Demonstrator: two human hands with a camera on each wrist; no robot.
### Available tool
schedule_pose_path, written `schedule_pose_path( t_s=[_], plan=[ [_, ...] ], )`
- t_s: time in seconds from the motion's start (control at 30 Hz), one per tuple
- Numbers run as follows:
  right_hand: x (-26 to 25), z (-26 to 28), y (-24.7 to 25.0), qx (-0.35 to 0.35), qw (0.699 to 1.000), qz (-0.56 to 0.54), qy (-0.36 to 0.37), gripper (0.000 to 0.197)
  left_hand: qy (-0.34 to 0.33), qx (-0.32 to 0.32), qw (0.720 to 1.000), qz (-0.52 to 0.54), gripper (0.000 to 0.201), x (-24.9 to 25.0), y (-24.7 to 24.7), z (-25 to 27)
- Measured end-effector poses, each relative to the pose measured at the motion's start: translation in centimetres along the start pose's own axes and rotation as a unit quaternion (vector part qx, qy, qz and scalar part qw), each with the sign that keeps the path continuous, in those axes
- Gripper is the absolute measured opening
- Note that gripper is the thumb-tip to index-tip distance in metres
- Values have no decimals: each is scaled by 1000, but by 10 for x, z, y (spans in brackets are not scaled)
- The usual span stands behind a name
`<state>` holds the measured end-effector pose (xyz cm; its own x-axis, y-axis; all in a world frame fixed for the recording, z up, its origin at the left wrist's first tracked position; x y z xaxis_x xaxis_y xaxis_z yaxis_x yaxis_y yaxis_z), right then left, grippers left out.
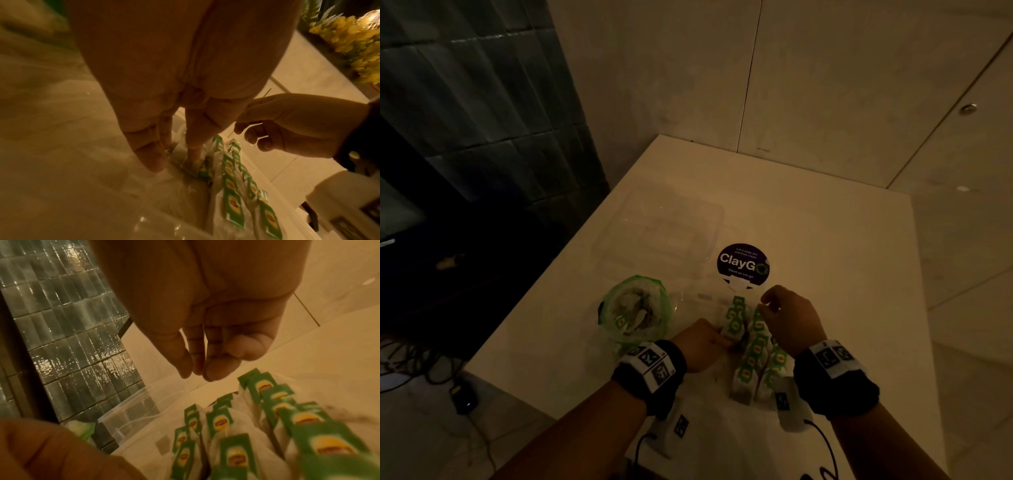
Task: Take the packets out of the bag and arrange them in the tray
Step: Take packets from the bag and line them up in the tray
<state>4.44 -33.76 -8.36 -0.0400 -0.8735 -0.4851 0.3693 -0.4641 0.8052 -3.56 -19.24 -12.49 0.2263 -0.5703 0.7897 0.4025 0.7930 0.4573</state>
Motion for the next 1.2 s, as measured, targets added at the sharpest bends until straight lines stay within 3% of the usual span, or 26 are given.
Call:
schedule_pose_path(
  t_s=[0.23, 0.43, 0.53, 0.6, 0.67, 0.73, 0.8, 0.87, 1.0, 1.2],
  plan=[
    [-15, 6, -2, 0, 999, 25, 30, 20, 12, -20, 998, -65, 35, 8, 4, 12],
    [-51, 12, -12, -11, 996, 4, 90, 14, 7, 74, 997, -26, 27, 19, 39, 48],
    [-79, 21, -29, -53, 989, 6, 140, 16, -39, 151, 987, 30, 23, 25, 65, 80],
    [-100, 31, -40, -78, 978, 10, 191, 18, -70, 249, 965, 46, 25, 21, 86, 101],
    [-125, 39, -52, -106, 965, 13, 238, 22, -81, 368, 925, -53, 19, 9, 108, 122],
    [-153, 45, -66, -140, 946, 36, 289, 28, -42, 421, 888, -178, 10, -7, 125, 135],
    [-179, 50, -87, -165, 917, 94, 350, 31, 33, 393, 893, -217, 10, -30, 130, 138],
    [-197, 51, -110, -186, 898, 160, 365, 30, 87, 348, 914, -188, 13, -48, 127, 135],
    [-210, 48, -132, -207, 897, 251, 300, 23, 100, 335, 928, -127, 17, -54, 122, 130],
    [-209, 41, -146, -222, 902, 274, 248, 38, 95, 338, 931, -100, 19, -53, 119, 129]
  ],
)
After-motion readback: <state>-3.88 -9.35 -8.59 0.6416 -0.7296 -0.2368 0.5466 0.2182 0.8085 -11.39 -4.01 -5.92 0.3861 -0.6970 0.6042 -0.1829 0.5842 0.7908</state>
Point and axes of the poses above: each hand's wrist, its own z-axis away from the middle knuckle, its own y-axis out of the back of the hand, x = y × z, the point moved 5 cm from there along -z, towards the middle knuckle, and after that the axes turned 8 degrees about -y, right-handed, at the moved point
